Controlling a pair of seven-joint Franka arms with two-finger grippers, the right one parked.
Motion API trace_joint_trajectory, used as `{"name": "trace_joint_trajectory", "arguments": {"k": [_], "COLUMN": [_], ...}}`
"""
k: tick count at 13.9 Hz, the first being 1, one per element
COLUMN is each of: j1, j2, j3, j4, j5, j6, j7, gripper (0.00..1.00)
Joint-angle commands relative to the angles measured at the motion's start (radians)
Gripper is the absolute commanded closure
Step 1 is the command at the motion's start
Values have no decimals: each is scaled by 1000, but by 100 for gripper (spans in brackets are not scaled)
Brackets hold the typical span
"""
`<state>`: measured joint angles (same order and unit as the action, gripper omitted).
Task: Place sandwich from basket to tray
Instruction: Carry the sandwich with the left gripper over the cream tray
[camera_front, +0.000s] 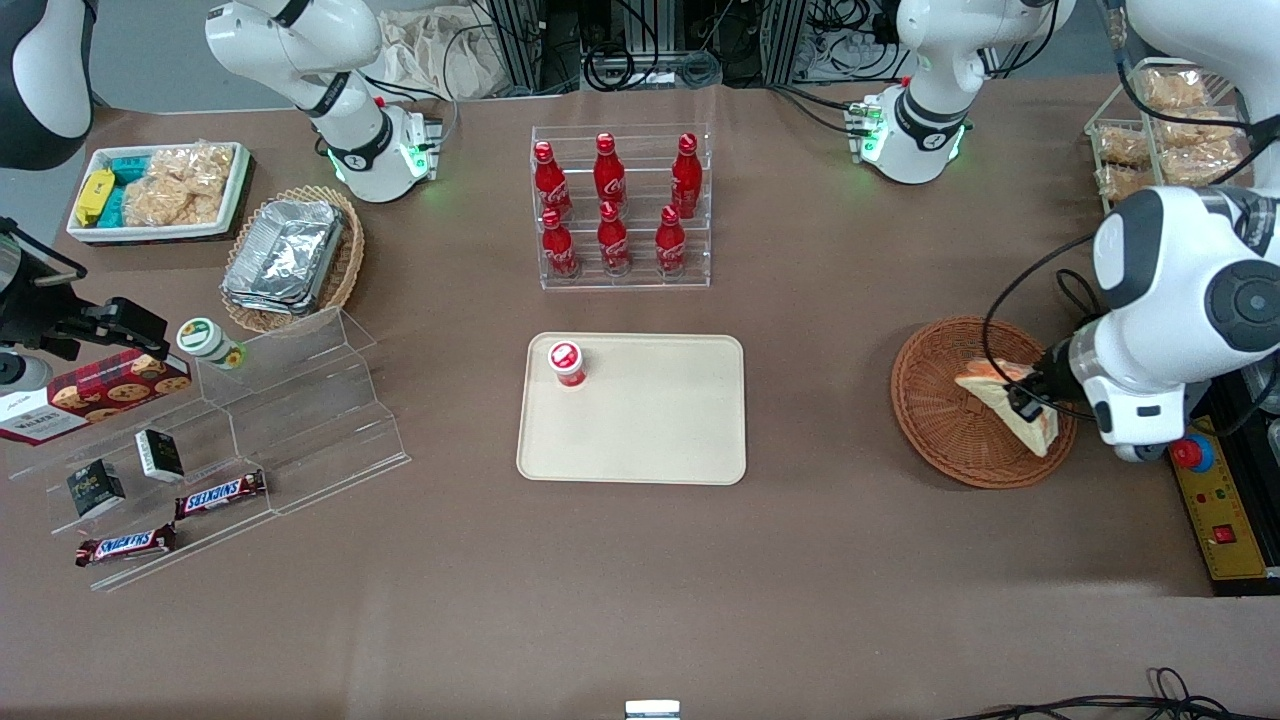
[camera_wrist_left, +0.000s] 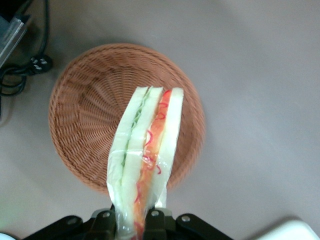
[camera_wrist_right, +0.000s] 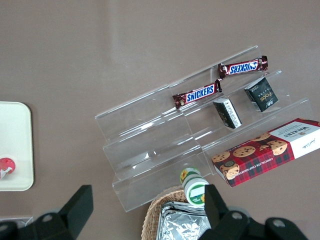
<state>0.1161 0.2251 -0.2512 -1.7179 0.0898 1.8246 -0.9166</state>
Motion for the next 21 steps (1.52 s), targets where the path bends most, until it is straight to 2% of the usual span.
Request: {"name": "trace_joint_trajectory", "arguments": {"k": [1, 3, 4, 5, 6, 7, 10, 13, 16, 17, 19, 20, 21], "j1": [-4, -6, -18, -57, -122, -172, -268, -315, -351, -361, -369, -369, -369], "j2": [55, 72, 95, 141, 175, 224, 356, 469, 543, 557, 560, 568, 576], "j3": [-136, -254, -308, -322, -321, -321, -321, -316, -312, -312, -312, -312, -312], "j4": [200, 227, 236, 254, 261, 261, 261, 268, 265, 265, 259, 258, 256], "j5": [14, 13, 16, 18, 39, 94, 189, 232, 327, 355, 375, 377, 390], "j6": [-141, -133, -127, -96, -81, -70, 46, 181, 254, 255, 256, 256, 256], "j7": [149, 318, 334, 329, 326, 323, 213, 148, 20, -11, -47, -45, -42], "gripper": [100, 100, 100, 100, 100, 100, 100, 100, 100, 96, 60, 51, 25]}}
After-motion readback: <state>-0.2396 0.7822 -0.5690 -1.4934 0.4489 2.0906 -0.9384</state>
